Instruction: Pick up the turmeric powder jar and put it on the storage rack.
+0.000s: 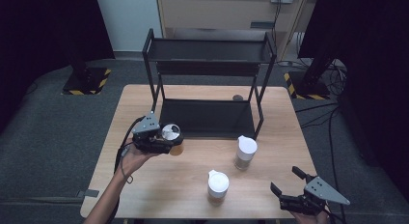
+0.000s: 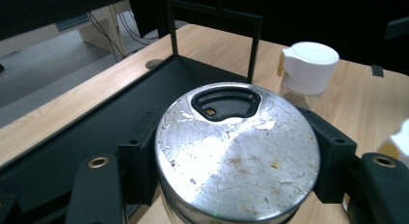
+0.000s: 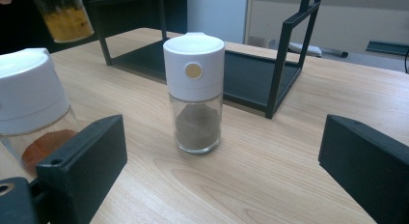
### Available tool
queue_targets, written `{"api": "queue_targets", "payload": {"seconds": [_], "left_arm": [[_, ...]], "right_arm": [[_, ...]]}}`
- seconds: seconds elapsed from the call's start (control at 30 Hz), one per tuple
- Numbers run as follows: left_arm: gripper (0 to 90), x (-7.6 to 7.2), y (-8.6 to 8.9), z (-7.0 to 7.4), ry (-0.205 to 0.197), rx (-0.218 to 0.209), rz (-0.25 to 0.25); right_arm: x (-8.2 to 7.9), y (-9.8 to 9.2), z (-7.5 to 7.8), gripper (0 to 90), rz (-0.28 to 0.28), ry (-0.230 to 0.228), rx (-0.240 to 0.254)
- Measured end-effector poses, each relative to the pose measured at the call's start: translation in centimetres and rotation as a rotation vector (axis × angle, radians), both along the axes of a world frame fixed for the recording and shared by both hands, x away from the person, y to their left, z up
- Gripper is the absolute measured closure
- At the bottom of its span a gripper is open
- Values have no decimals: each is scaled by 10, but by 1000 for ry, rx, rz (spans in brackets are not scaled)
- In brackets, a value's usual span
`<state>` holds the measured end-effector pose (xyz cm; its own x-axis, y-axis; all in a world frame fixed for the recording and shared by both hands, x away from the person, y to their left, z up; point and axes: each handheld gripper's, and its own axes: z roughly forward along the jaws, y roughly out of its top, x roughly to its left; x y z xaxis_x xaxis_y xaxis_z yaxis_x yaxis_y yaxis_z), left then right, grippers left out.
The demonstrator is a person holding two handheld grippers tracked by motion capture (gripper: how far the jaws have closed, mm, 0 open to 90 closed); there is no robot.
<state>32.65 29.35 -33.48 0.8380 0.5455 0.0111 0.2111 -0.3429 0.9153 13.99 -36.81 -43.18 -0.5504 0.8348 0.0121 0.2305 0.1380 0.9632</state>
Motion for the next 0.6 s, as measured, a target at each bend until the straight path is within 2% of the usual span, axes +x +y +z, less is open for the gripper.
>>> {"api": "queue_targets", "payload": {"seconds": [0.43, 0.6], "left_arm": [[336, 18, -13, 11, -4, -6, 21], [337, 25, -19, 17, -3, 9, 41]], "right_arm": [[1, -1, 0, 33, 7, -1, 1], [1, -1, 0, 33, 9, 0, 0]]}}
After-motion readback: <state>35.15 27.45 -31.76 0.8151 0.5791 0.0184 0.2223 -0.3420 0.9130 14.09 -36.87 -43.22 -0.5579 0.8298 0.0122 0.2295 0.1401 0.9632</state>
